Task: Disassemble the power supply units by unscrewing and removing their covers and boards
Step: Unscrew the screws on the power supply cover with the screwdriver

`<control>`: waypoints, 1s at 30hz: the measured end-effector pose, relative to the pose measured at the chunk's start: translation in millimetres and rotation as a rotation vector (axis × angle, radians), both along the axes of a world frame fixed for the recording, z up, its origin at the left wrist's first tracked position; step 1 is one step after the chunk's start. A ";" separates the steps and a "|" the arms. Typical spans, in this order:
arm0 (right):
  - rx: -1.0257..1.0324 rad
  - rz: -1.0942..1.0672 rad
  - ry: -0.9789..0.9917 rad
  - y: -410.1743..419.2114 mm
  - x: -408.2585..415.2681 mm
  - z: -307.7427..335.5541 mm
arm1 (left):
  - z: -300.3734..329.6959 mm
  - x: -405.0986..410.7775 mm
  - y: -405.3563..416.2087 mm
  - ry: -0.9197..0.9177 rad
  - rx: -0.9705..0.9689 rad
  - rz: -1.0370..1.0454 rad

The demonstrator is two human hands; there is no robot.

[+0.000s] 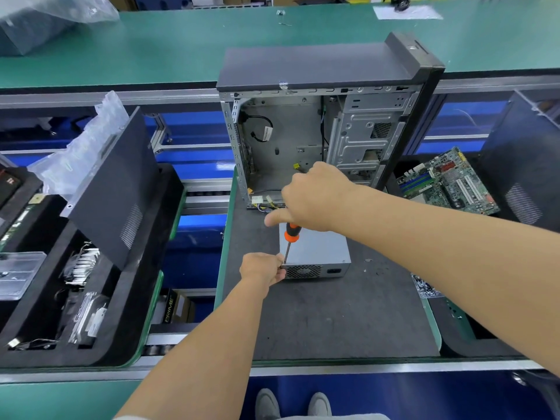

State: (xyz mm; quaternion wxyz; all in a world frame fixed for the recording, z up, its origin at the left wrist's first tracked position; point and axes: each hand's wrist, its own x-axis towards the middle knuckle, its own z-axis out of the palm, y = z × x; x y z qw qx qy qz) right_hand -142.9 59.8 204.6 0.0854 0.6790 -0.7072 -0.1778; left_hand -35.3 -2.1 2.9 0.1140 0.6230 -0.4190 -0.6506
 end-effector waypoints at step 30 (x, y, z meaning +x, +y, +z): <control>-0.010 -0.005 -0.222 2.9 -0.3 -0.5 | 0.7 -0.4 2.2 -0.005 -0.006 0.006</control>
